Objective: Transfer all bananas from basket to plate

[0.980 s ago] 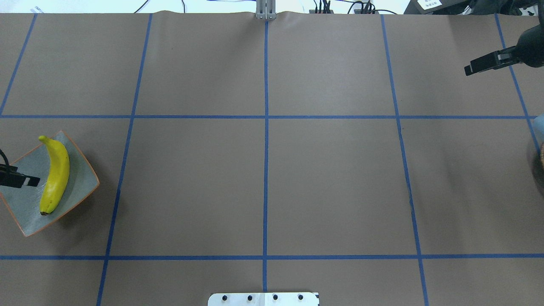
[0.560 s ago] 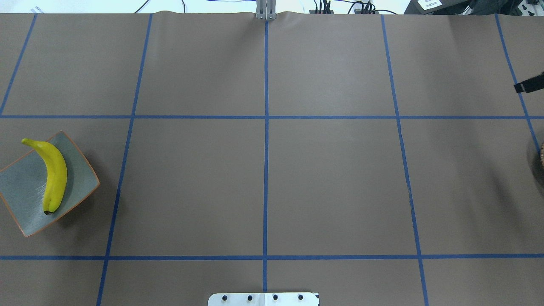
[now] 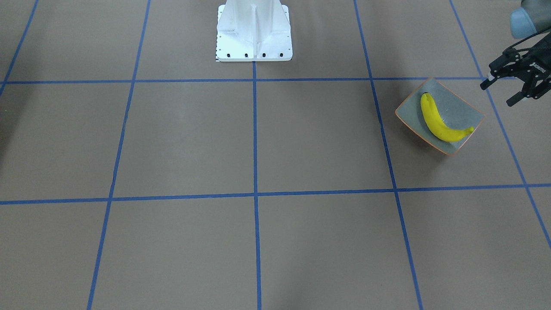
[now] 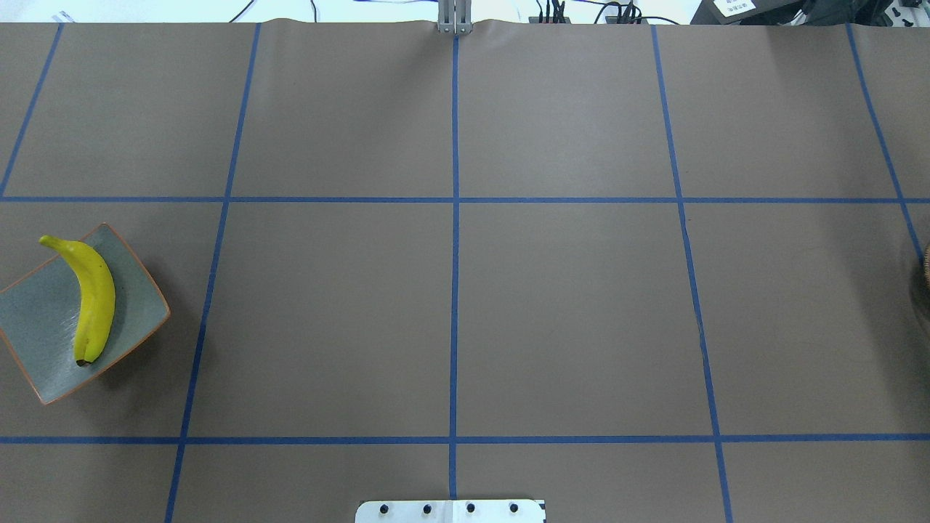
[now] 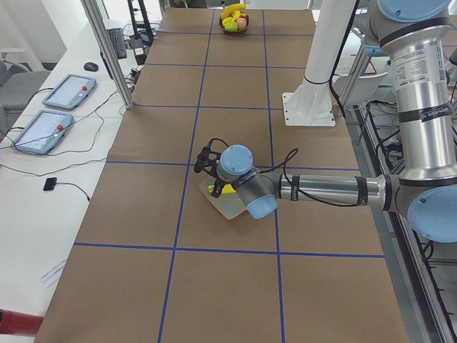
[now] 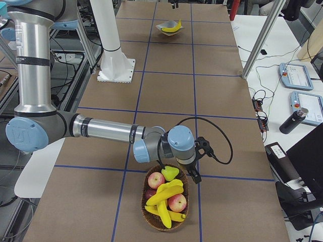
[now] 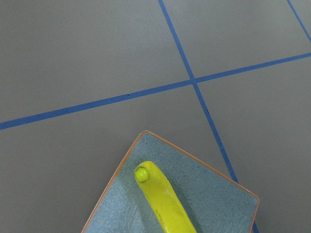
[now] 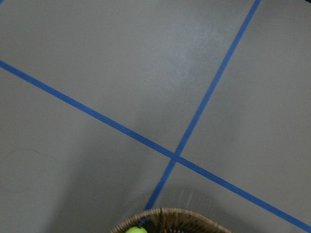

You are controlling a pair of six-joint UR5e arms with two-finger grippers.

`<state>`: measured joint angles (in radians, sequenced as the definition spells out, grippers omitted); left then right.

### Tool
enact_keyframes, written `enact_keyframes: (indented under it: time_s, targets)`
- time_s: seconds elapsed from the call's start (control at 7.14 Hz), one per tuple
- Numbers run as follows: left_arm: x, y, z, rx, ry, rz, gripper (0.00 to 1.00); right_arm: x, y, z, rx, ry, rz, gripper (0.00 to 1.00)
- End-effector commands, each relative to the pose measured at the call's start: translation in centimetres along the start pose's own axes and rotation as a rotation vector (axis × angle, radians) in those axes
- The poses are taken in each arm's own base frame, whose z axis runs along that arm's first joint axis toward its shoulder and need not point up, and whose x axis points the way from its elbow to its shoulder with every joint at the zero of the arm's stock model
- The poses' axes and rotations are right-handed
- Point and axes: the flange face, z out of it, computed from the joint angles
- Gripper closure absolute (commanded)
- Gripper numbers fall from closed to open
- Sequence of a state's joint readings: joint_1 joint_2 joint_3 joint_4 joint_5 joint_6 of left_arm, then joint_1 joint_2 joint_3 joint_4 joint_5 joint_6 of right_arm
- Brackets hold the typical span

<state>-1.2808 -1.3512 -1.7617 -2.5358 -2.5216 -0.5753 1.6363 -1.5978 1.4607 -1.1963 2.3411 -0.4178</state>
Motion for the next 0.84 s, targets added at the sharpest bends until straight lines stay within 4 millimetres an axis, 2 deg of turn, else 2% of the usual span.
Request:
enact_keyframes:
  time_s: [0.0,0.14,0.56,0.7]
  targets:
    - [0.3,-0.2,-0.1,0.005,0.002,0.007,0.0,2.9,3.9,2.6,-0.053,-0.019,0.02,0.0]
    - [0.4,-0.3,-0.1,0.008,0.004,0.014,0.0,2.6,4.7,2.8,-0.058,-0.022,0.1,0.0]
    - [1.0,-0.9,-0.3,0.018,0.009,0.026,0.0,1.3,7.0,6.2,-0.097,-0.018,0.057,0.0]
    - [1.1,-1.1,-0.3,0.018,0.01,0.03,0.0,1.1,7.0,6.8,-0.099,-0.015,0.037,0.03]
